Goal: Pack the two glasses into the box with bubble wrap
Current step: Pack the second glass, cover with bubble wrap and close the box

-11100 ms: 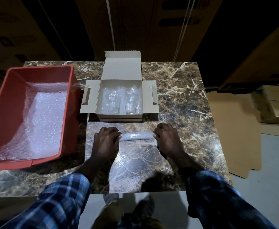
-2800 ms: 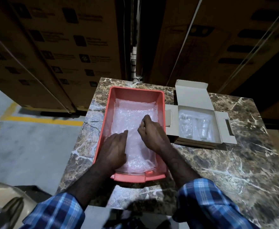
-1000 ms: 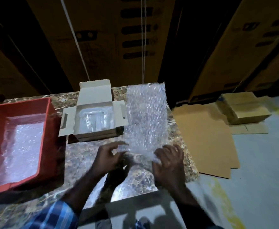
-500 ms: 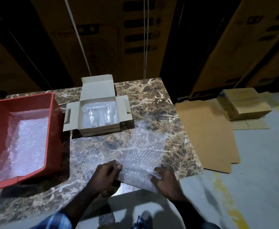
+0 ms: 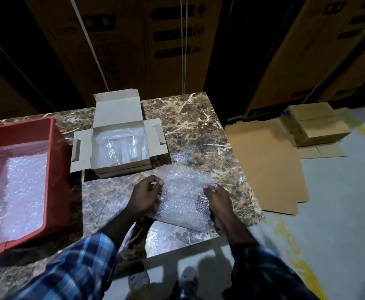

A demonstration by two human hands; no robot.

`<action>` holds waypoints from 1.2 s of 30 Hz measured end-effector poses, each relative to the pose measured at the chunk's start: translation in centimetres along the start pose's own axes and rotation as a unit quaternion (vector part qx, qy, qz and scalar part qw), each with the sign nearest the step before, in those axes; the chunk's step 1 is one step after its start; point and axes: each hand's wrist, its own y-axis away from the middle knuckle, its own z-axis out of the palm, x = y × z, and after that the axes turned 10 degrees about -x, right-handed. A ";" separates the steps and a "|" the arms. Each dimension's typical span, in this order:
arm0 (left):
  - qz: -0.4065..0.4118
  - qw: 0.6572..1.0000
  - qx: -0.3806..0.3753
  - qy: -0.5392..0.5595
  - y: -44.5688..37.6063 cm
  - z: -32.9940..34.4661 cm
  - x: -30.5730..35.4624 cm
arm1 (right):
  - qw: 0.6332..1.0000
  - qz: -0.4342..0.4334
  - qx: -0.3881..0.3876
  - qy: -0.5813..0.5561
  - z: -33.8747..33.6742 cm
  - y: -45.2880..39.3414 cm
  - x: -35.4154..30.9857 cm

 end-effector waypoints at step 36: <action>0.075 0.955 0.091 -0.272 -2.3 3.2 -3.5 | 0.955 -0.142 0.156 0.210 2.2 -4.0 1.1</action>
